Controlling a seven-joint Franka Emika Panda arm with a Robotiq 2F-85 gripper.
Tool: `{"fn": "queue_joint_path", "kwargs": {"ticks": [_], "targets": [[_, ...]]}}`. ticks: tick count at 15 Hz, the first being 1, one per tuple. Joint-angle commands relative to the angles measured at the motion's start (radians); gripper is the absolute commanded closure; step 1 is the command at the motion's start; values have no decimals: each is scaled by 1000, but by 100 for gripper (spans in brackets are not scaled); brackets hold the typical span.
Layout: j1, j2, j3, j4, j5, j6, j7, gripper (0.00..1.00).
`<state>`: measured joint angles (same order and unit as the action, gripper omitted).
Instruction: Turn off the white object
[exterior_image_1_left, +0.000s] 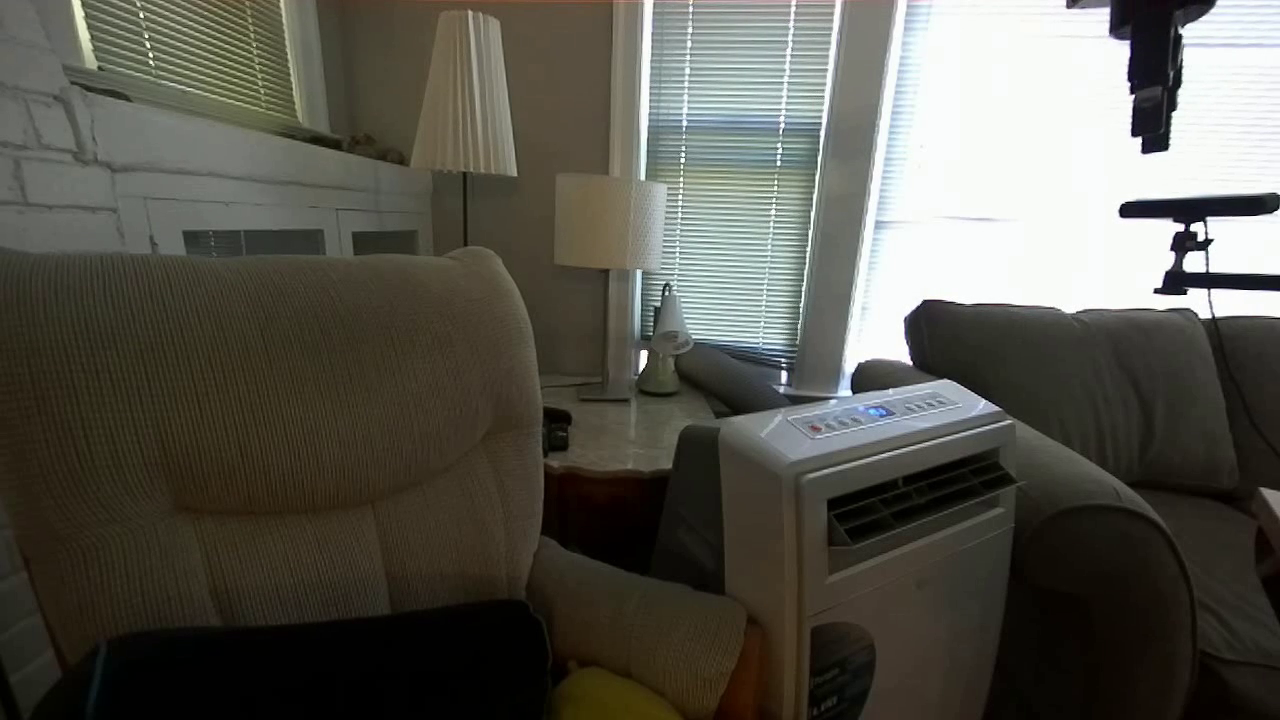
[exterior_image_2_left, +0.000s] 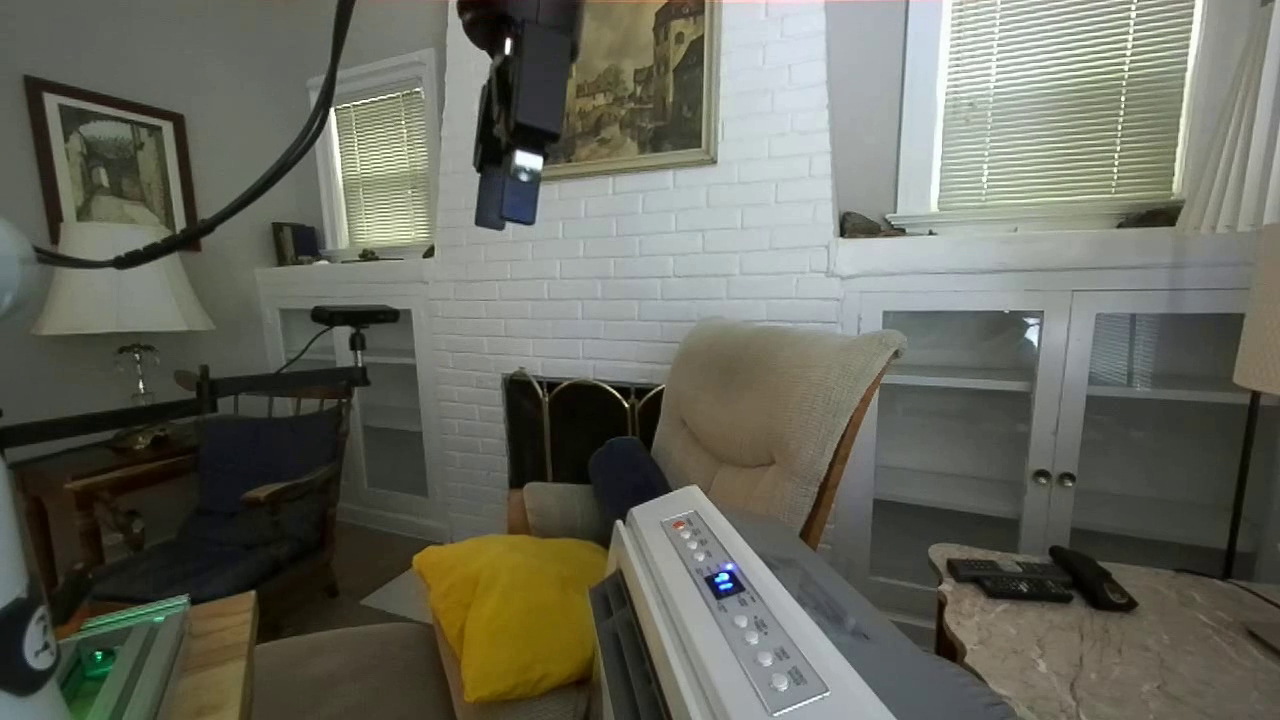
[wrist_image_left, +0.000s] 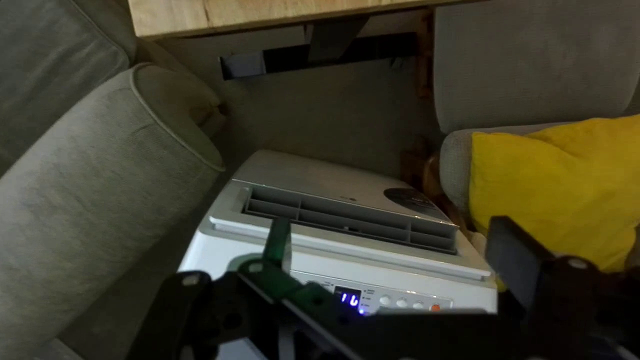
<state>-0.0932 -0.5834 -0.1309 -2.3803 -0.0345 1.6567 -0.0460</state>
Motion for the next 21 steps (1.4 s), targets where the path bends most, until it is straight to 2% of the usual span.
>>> {"fn": "queue_joint_path", "kwargs": {"ticks": [1,12,21], "targets": [[43,26,-4,-69,67,172,-74,0],[180,179,62,-190,152,572,-167,0],[250,358,119,-200,185,858,-165,0]]}}
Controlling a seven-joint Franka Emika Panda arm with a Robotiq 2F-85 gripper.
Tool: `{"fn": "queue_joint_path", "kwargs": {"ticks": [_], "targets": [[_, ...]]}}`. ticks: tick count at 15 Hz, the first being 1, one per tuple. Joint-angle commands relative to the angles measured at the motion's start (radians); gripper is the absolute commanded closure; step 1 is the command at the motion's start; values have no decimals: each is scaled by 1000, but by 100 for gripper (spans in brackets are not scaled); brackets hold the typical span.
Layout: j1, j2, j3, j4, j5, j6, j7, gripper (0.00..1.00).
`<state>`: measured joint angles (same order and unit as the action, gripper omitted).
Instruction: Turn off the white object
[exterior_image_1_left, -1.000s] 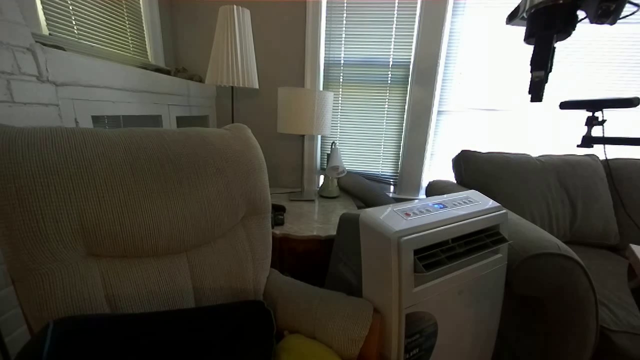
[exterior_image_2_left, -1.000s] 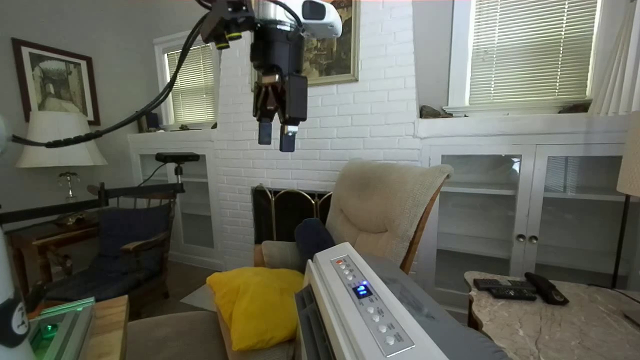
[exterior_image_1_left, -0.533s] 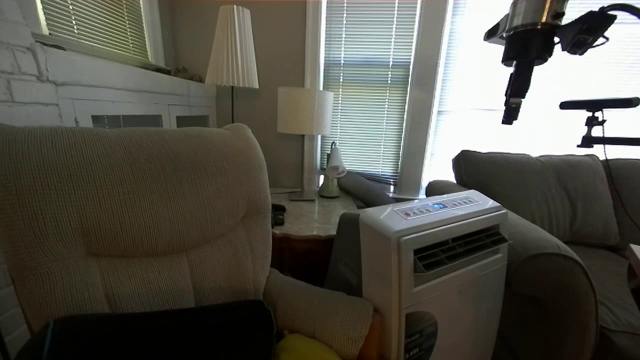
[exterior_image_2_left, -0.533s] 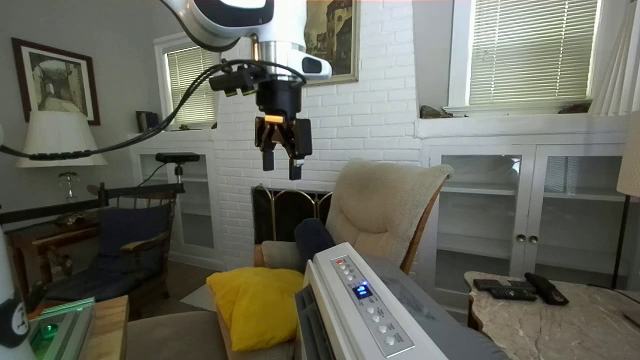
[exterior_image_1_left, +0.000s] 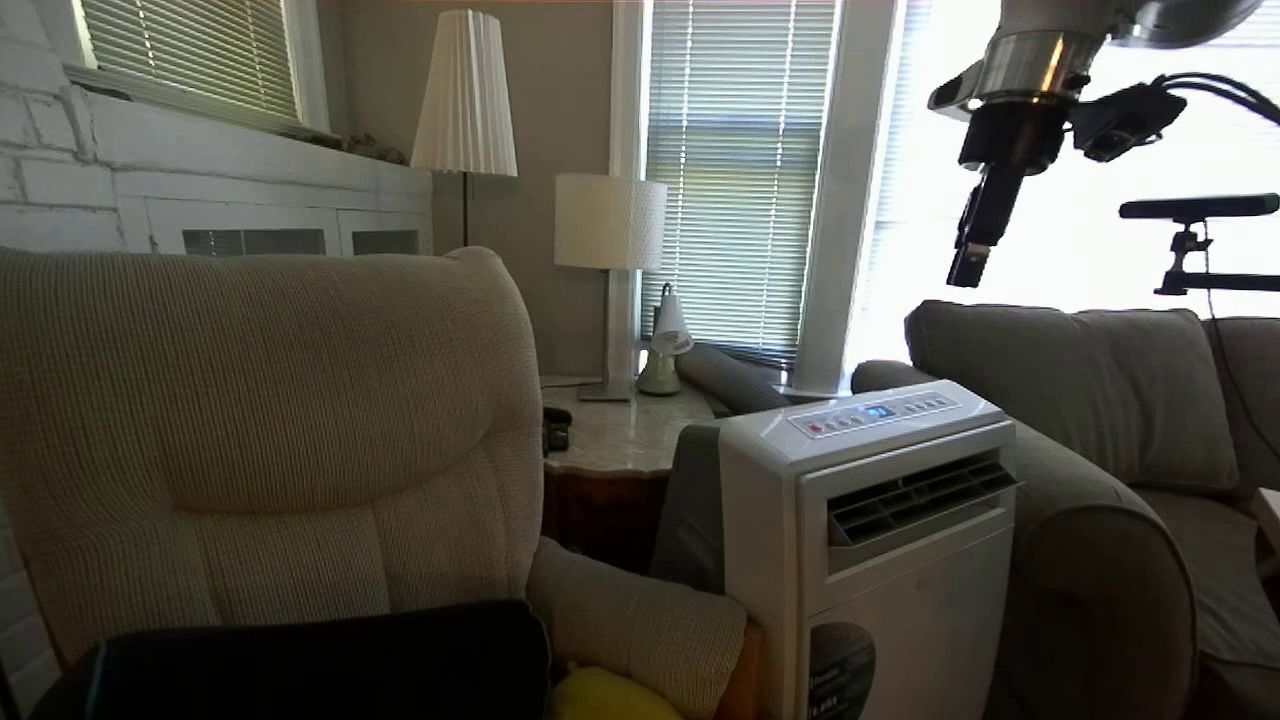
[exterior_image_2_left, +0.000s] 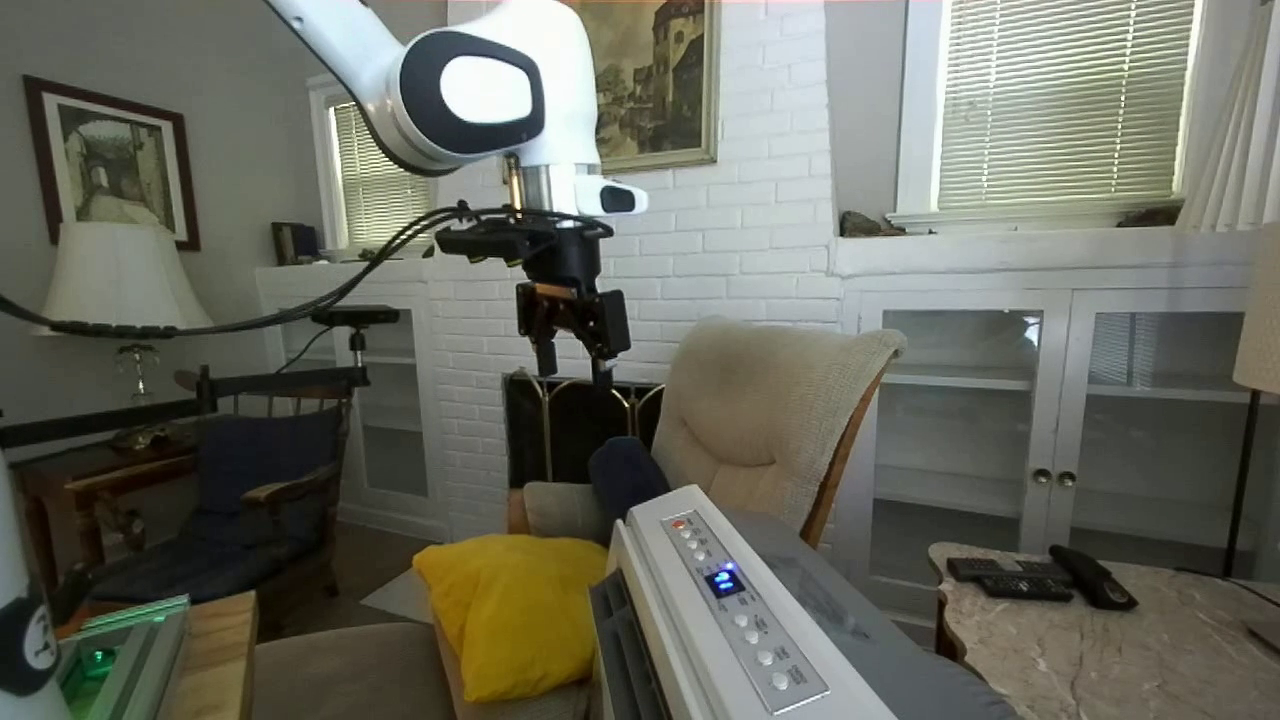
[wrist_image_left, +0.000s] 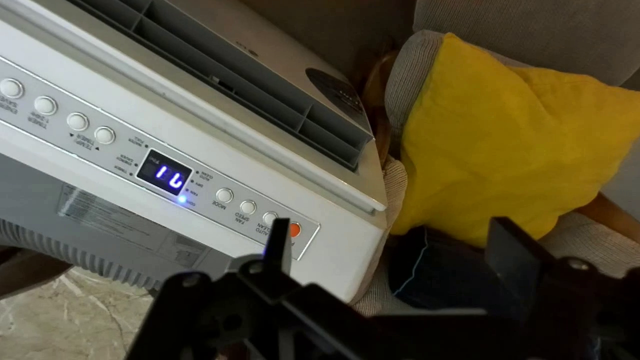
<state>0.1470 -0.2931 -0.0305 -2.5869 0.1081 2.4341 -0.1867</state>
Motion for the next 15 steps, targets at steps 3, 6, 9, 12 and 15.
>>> {"fn": "queue_joint_path", "kwargs": {"ticks": [3,6,9,12,15], "targets": [[-1,143,42,21,28,164,9,0],[-11,109,50,2,4,127,5,0],[-12,104,49,3,4,127,5,0],[-14,108,50,2,-1,125,8,0],[-18,138,45,6,2,151,-1,0]]}}
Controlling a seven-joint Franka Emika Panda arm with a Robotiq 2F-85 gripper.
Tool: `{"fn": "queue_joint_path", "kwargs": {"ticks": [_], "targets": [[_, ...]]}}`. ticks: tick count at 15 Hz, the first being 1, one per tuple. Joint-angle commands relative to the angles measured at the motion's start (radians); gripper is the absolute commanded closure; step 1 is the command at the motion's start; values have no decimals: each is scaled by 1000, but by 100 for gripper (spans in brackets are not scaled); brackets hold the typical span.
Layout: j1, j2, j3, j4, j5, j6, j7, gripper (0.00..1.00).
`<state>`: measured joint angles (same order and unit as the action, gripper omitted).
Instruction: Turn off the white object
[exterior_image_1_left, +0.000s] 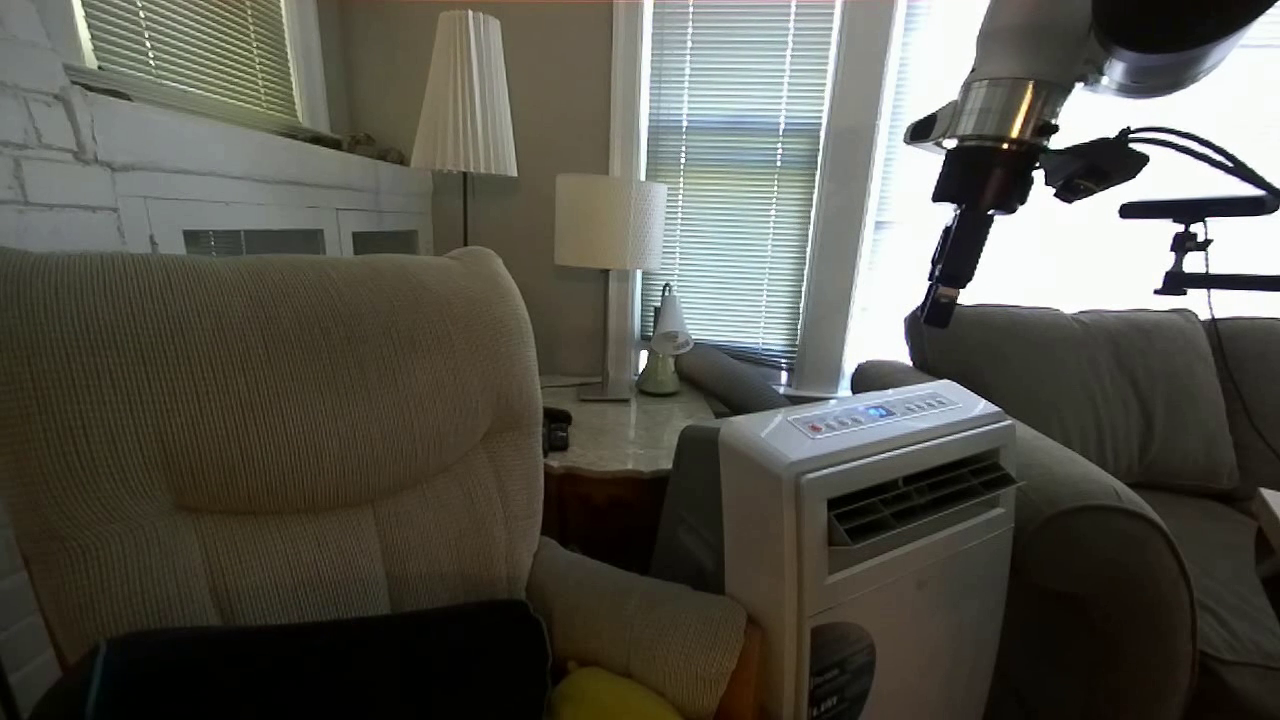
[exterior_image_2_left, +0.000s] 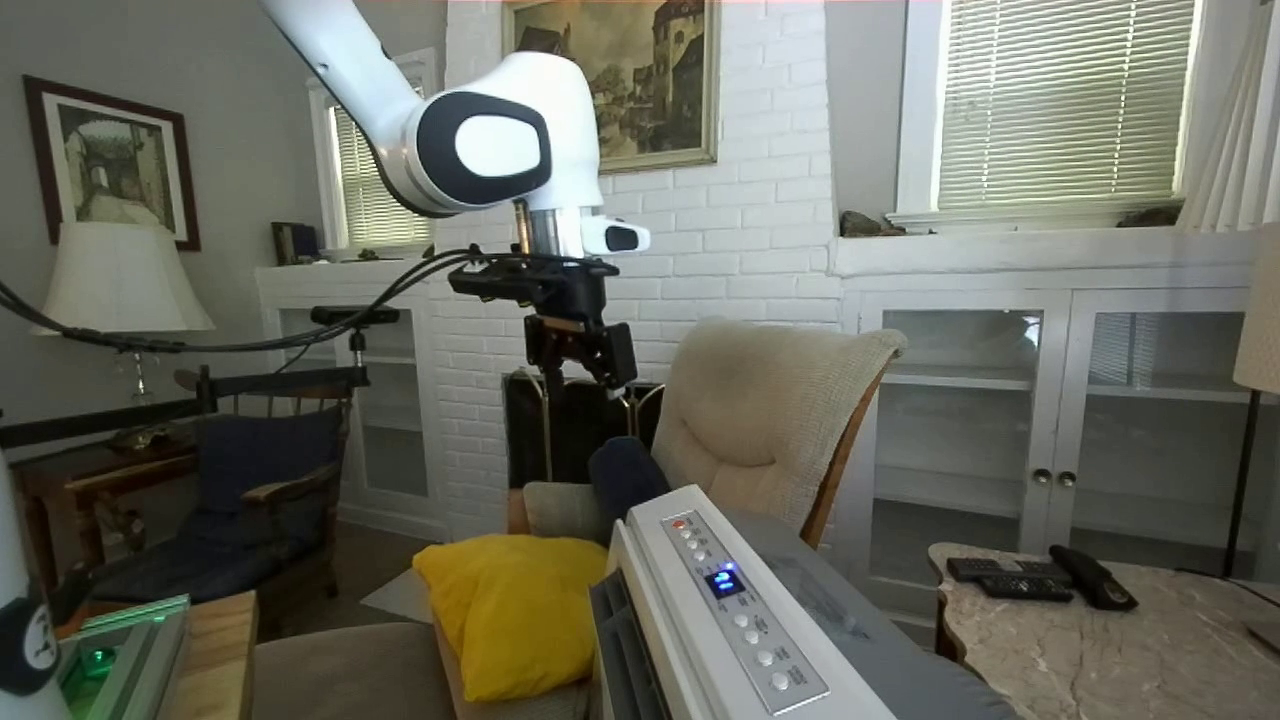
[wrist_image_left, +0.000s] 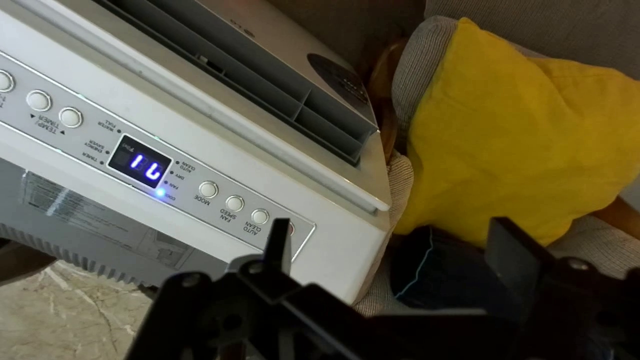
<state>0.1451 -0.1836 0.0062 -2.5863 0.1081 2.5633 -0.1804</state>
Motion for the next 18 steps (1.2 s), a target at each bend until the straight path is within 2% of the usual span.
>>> {"fn": "queue_joint_path", "kwargs": {"ticks": [1,7,8,9,10,18], "targets": [[-18,44,10,9,-1,28,-5,0],[-17,124,29,30,-11,93,4,0],[-18,141,35,36,-17,111,13,25],[-16,154,39,42,-7,123,6,26],[-20,173,44,49,-26,137,19,32],[-38,315,46,144,-106,187,43,91]]}}
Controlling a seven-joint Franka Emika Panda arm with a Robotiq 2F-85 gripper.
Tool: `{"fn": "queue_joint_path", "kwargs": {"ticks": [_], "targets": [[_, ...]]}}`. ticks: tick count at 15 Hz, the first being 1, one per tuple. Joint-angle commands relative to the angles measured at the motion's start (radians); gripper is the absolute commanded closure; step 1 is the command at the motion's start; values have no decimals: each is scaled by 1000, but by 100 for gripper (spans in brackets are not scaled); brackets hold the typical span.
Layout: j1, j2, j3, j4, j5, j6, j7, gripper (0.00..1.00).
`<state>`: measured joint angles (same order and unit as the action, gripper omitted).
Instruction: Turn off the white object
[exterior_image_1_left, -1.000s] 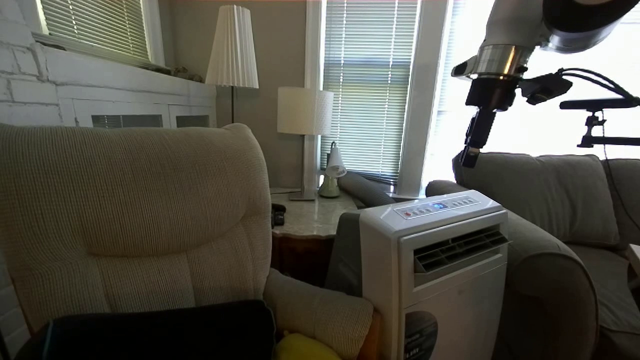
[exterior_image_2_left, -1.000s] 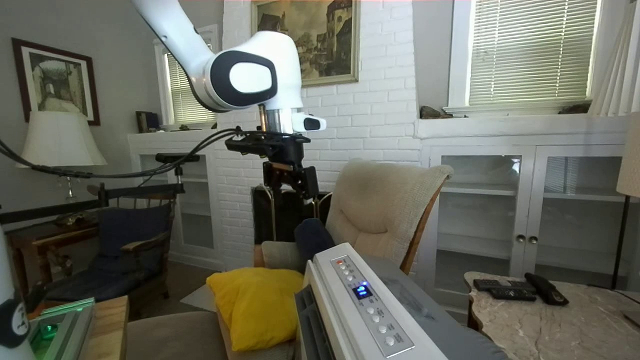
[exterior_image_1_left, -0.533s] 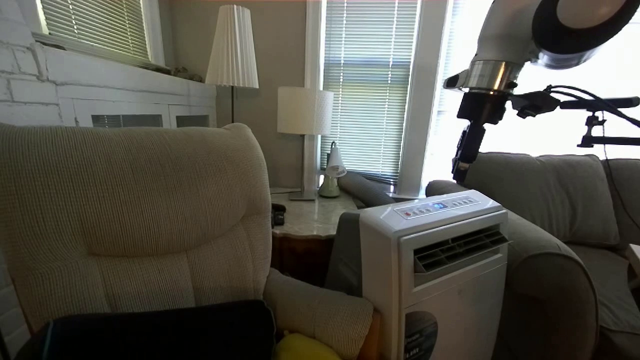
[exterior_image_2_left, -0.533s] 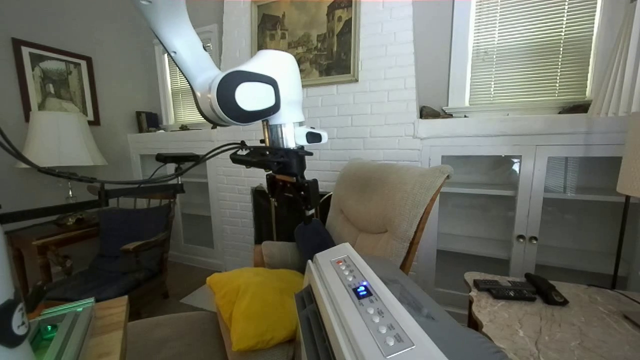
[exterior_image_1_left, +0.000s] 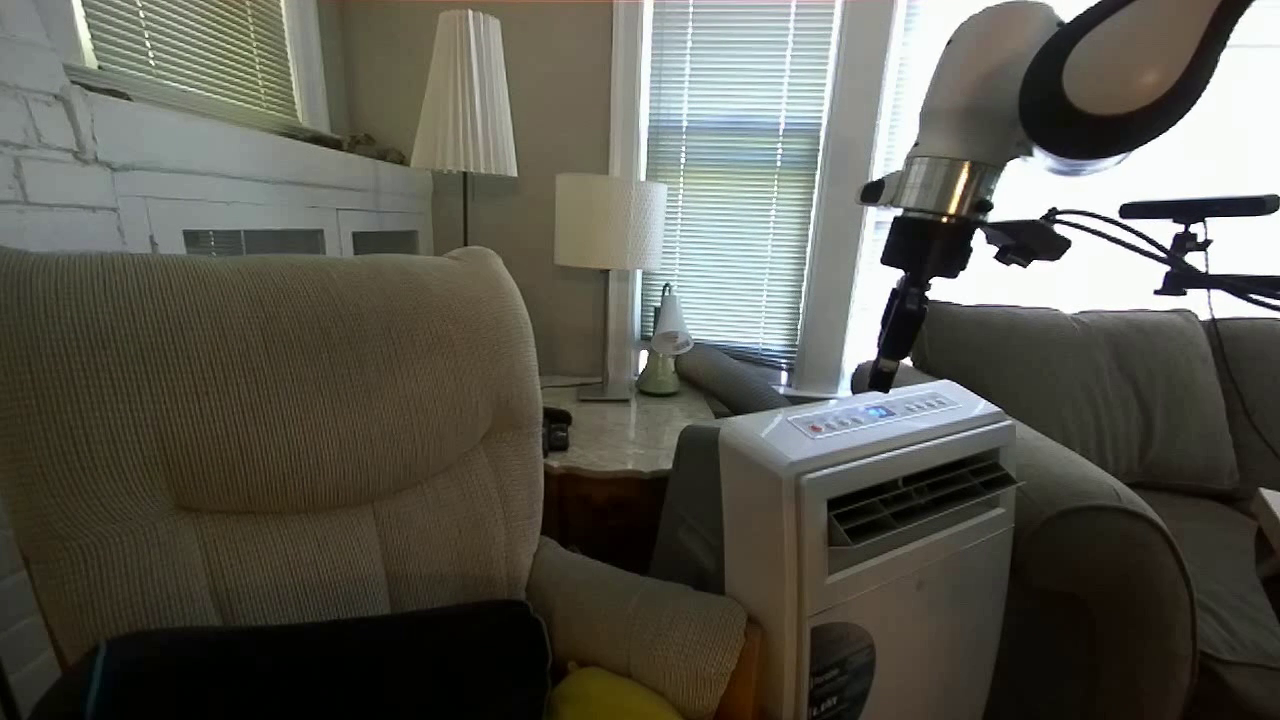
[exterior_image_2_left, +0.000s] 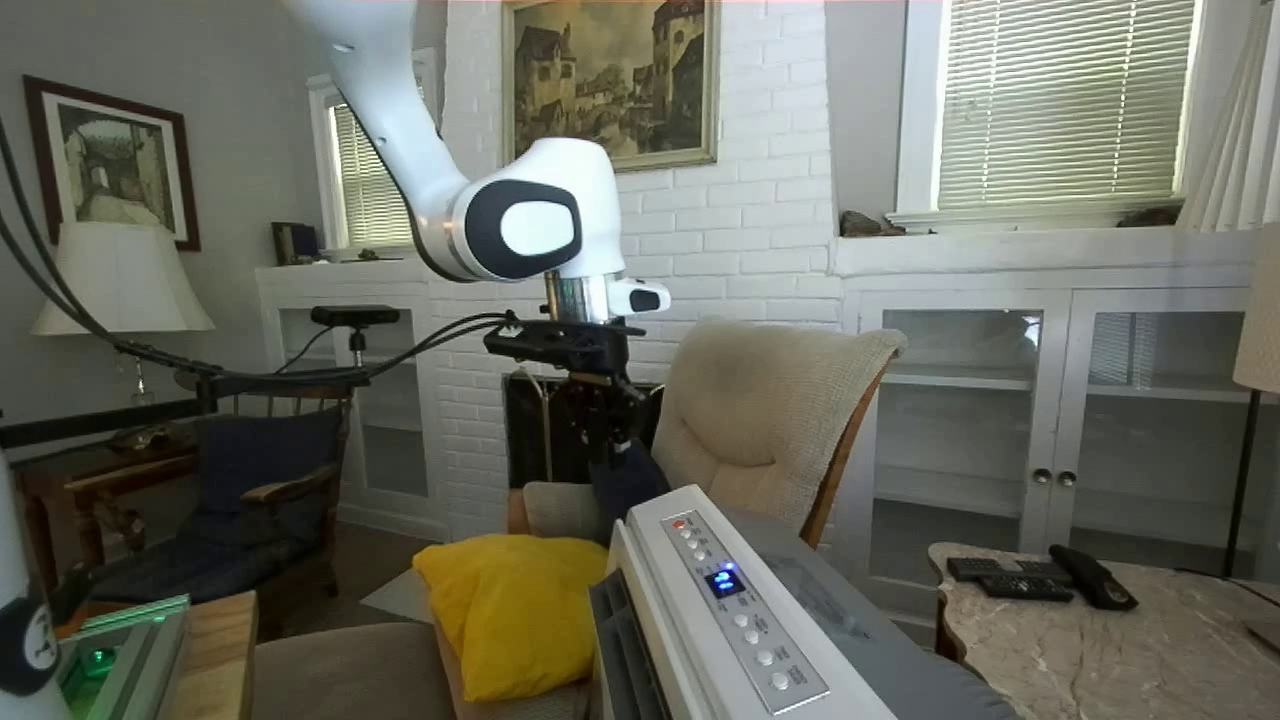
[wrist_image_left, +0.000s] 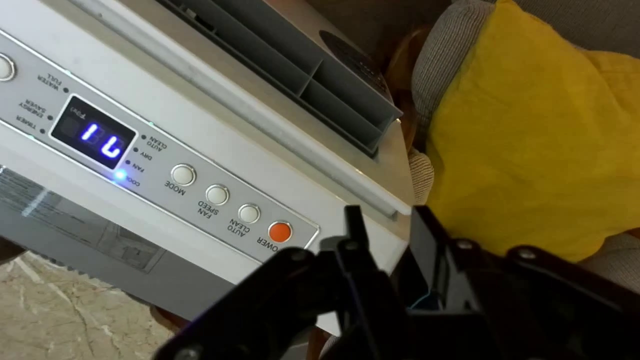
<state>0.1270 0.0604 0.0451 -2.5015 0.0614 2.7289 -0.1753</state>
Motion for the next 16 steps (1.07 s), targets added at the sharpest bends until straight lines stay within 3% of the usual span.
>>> {"fn": "queue_joint_path", "kwargs": {"ticks": [1,16], "targets": [[-22,88,5,76,-76,21,45,99],[-7,254,-74,224,-286,9,173,100]]}}
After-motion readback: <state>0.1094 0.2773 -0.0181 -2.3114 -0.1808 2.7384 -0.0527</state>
